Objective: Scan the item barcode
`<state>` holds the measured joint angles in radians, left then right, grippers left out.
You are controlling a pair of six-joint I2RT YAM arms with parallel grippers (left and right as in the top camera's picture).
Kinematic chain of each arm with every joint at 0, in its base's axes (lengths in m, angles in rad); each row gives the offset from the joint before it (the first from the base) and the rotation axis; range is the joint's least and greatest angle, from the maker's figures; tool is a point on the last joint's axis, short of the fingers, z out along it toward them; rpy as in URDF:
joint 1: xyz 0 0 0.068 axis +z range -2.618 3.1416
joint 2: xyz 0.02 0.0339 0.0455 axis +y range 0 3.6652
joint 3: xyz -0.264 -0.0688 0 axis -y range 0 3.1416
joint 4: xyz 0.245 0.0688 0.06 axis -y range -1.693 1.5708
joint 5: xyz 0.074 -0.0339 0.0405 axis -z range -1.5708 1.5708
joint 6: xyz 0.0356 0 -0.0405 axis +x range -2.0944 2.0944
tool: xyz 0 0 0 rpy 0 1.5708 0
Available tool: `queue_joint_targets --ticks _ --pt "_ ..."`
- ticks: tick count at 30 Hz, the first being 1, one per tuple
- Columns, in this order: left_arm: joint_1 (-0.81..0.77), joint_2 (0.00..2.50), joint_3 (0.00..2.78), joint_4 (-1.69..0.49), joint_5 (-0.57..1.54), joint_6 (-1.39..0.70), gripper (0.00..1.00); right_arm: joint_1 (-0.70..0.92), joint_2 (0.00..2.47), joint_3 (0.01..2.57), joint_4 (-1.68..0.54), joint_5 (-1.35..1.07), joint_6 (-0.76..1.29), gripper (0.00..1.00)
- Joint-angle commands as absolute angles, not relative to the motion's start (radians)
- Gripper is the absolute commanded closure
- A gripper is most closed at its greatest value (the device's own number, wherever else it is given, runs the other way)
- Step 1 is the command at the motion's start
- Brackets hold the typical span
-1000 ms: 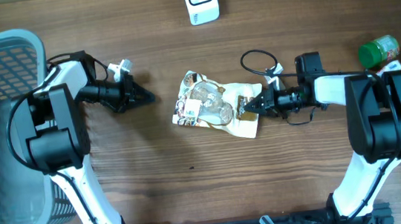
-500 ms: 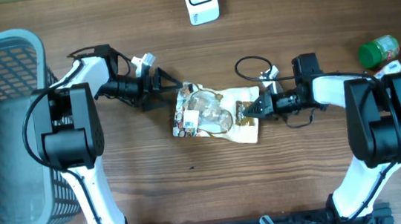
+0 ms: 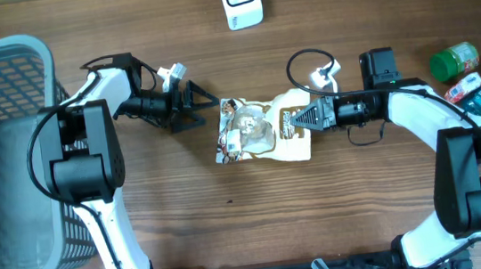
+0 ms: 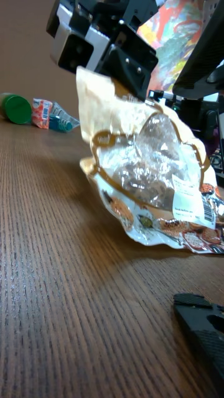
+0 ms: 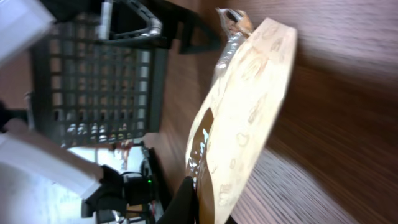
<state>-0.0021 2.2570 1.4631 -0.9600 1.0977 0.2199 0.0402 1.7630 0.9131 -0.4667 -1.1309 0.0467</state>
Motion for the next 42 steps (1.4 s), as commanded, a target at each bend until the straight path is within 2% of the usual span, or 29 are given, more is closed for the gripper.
queue_joint_targets --ticks 1,2,3,4,5,6,7,8,9,11,12,18,22,25,29,33,36,38,41,42 --pt "-0.005 2.272 1.456 -0.953 1.055 0.229 0.00 0.042 1.745 0.928 -0.482 -1.054 0.009 0.95" --pt "-0.005 2.272 1.456 -0.953 1.055 0.228 0.00 0.042 1.745 0.928 -0.482 -1.032 0.025 0.95" --pt "-0.005 2.272 1.456 -0.953 1.056 0.228 0.00 0.042 1.745 0.928 -0.484 -0.953 0.067 0.89" --pt "-0.006 2.272 1.456 -0.954 1.059 0.228 0.00 0.042 1.745 0.928 -0.492 -0.888 0.079 0.71" --pt "-0.007 2.272 1.456 -0.954 1.059 0.224 0.00 0.043 1.745 0.928 -0.501 -0.830 0.081 0.60" --pt "-0.010 2.272 1.456 -0.956 1.059 0.224 0.00 0.043 1.745 0.928 -0.511 -0.806 0.081 0.59" --pt "-0.014 2.272 1.456 -0.958 1.059 0.224 0.00 0.043 1.745 0.928 -0.514 -0.805 0.081 0.50" --pt "-0.020 2.272 1.456 -0.961 1.059 0.224 0.00 0.043 1.745 0.928 -0.517 -0.805 0.083 0.37" --pt "-0.027 2.272 1.456 -0.961 1.059 0.224 0.00 0.043 1.745 0.928 -0.517 -0.805 0.083 0.31" --pt "-0.049 2.272 1.456 -0.961 1.059 0.224 0.00 0.043 1.745 0.927 -0.514 -0.801 0.090 0.05" --pt "-0.064 2.272 1.456 -0.961 1.059 0.219 0.00 0.043 1.745 0.923 -0.507 -0.785 0.109 0.01" --pt "-0.136 2.272 1.456 -0.956 1.058 0.202 0.00 0.043 1.780 0.829 -0.381 -0.748 0.168 0.00" --pt "-0.142 2.272 1.456 -0.956 1.058 0.176 0.00 0.043 1.866 0.762 -0.209 -0.897 0.227 0.00" --pt "-0.142 2.272 1.456 -0.957 1.058 0.175 0.00 0.046 1.988 0.746 -0.036 -1.070 0.374 0.01" --pt "-0.142 2.272 1.456 -0.957 1.058 0.171 0.00 0.062 2.078 0.746 -0.033 -1.086 0.447 0.03" --pt "-0.142 2.272 1.456 -0.950 1.059 0.148 0.00 0.105 2.083 0.746 -0.142 -1.060 0.348 0.03" --pt "-0.142 2.272 1.456 -0.949 1.059 0.140 0.00 0.139 2.083 0.752 -0.151 -1.036 0.353 0.05" --pt "-0.145 2.272 1.456 -0.945 1.059 0.122 0.00 0.139 2.083 0.754 -0.150 -1.005 0.390 0.20" --pt "-0.155 2.272 1.456 -0.945 1.059 0.123 0.00 0.139 2.083 0.754 -0.150 -0.999 0.395 0.54" --pt "-0.157 2.272 1.456 -0.945 1.058 0.122 0.00 0.139 2.083 0.754 -0.150 -0.993 0.398 0.59"
